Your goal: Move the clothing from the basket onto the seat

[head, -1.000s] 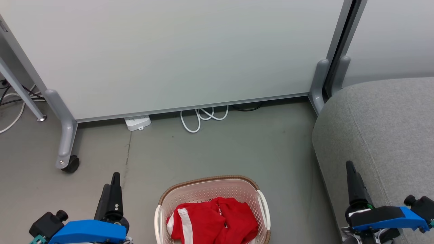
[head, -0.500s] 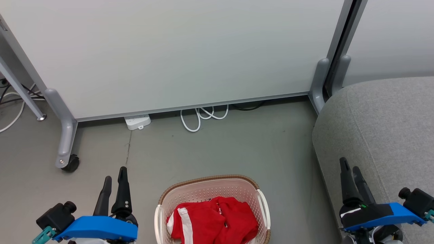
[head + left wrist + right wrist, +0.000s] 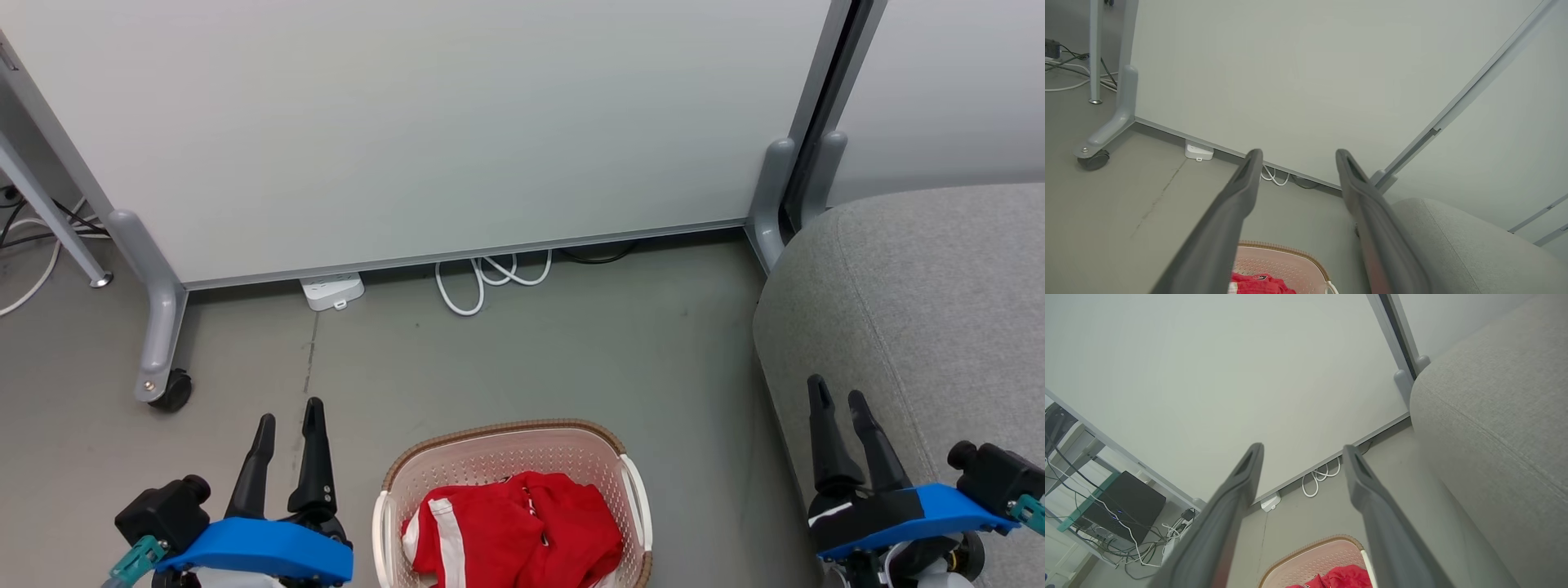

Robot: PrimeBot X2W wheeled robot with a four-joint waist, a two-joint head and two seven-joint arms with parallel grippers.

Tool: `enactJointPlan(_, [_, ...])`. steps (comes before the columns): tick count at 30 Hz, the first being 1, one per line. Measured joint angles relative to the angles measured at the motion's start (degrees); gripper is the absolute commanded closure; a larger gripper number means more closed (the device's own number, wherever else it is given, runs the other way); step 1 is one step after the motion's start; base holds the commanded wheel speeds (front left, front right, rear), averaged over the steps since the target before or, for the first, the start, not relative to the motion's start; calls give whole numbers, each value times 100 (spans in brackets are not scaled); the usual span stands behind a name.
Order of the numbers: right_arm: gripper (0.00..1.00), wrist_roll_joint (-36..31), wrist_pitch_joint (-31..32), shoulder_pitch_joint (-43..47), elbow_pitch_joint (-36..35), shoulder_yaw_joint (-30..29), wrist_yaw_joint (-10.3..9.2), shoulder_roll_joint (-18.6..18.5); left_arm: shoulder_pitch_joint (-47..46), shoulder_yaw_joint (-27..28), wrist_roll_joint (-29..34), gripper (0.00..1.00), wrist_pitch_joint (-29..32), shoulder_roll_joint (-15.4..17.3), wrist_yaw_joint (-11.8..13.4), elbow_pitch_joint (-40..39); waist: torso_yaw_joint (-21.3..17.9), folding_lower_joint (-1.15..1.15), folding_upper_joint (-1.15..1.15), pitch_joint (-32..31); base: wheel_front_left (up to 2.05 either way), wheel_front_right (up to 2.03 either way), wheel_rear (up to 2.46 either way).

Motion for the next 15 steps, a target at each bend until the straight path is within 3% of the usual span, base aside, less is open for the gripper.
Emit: enactJointPlan(15, [0, -851, -113, 1, -76, 24, 0, -4, -59, -109, 901, 0, -202, 16, 59, 29, 5, 0, 0, 13, 0, 0, 0])
